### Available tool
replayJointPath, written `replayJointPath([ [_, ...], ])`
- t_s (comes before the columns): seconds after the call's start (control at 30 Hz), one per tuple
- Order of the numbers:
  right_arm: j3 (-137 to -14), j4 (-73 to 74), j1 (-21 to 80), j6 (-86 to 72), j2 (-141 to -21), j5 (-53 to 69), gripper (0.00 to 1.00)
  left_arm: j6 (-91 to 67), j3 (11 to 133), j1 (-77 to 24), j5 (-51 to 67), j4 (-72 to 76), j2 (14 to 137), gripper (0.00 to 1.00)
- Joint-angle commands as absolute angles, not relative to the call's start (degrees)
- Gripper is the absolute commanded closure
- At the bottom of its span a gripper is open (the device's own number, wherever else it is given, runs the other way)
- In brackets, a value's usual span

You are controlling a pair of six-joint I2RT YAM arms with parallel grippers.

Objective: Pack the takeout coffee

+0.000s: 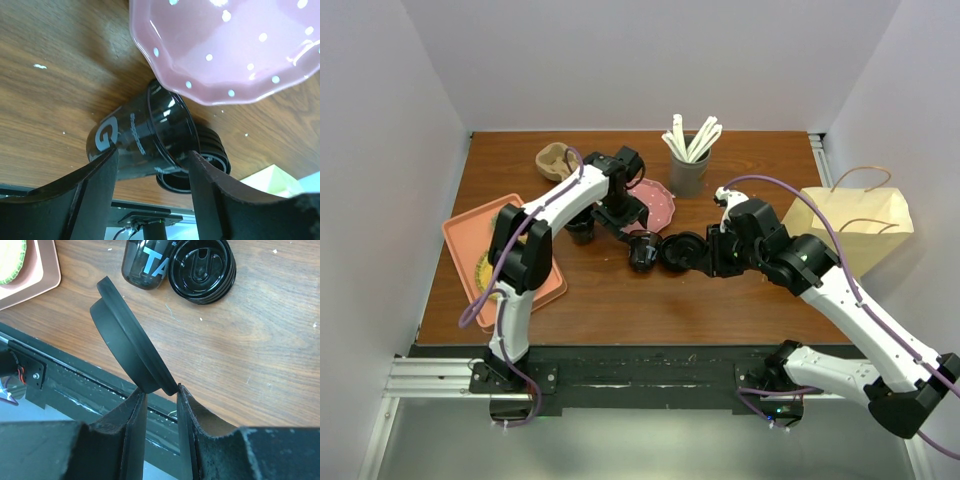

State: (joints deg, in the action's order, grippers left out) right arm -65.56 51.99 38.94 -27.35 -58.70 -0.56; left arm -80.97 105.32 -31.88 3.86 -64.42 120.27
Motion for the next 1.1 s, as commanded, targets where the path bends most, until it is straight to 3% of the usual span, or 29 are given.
replayJointPath([
  [0.0,-67.50,52.30,38.76,-26.28,-57.48,-1.49,0.72,-81.39,107.23,-30.76,3.87,-65.48,121.02,0.37],
  [0.13,-67.33,52.29,38.85,-26.10,-57.57,-1.41,0.72,-81.04,107.23,-30.41,3.96,-65.65,121.64,0.37],
  [0.53,-67.15,51.77,38.76,-25.66,-58.10,-1.76,0.72,-79.72,105.73,-30.23,9.05,-65.48,122.96,0.53],
  [0.73,-67.15,51.50,38.85,-25.40,-58.62,-1.93,0.73,-78.66,104.77,-30.23,9.14,-66.00,121.03,0.71],
  [0.83,-67.24,51.07,38.76,-25.40,-59.06,-1.50,0.72,-77.88,104.15,-30.41,8.97,-65.92,119.63,0.89],
  [0.93,-67.24,50.63,38.76,-25.40,-59.50,-1.23,0.72,-76.73,103.36,-30.50,8.96,-65.83,118.39,0.99],
  [1.07,-67.32,49.84,38.76,-26.19,-59.85,-0.35,0.72,-74.89,103.10,-30.94,9.14,-66.00,116.63,1.00],
])
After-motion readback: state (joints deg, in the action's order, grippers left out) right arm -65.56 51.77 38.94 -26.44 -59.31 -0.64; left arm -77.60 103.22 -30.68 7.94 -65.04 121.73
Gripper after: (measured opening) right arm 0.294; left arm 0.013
